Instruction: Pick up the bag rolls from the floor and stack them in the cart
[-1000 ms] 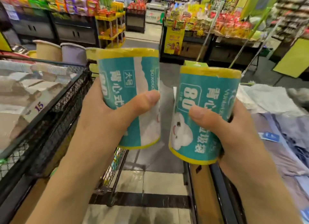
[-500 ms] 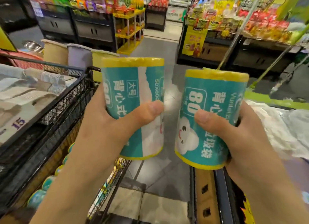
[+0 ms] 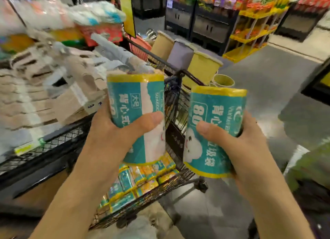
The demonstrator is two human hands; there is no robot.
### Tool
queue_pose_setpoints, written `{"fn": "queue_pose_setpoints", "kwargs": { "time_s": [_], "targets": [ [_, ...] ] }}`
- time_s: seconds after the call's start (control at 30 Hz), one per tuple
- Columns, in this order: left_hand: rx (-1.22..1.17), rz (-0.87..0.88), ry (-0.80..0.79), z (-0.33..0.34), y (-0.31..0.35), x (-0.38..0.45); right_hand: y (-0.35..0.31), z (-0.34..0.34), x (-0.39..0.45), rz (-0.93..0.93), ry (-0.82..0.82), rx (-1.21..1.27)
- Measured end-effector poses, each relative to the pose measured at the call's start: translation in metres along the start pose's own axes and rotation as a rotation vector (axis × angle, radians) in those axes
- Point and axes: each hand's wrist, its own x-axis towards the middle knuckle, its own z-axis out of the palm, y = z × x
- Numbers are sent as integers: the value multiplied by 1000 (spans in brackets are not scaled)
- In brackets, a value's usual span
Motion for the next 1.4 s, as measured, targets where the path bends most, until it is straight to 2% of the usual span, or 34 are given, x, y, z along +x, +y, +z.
{"fn": "queue_pose_setpoints", "kwargs": {
  "time_s": [0.17,0.4,0.6,0.97,1.27,1.4],
  "targets": [
    [8,-17,167,-13,-16,47,14,16,70,60,-134,-1],
    [62,-56,257,-18,-34,89,26,26,145,93,-229,-32],
    [41,-105,519,-7,-63,109,48,28,214,190,-420,-72],
    [127,-335,837,-38,-124,130,123,77,271,356,-668,-162],
    [184,-490,828,-107,-207,143,239,152,271,504,-644,-252],
    [187,-538,798,-137,-258,150,302,180,271,503,-598,-293]
  ]
}}
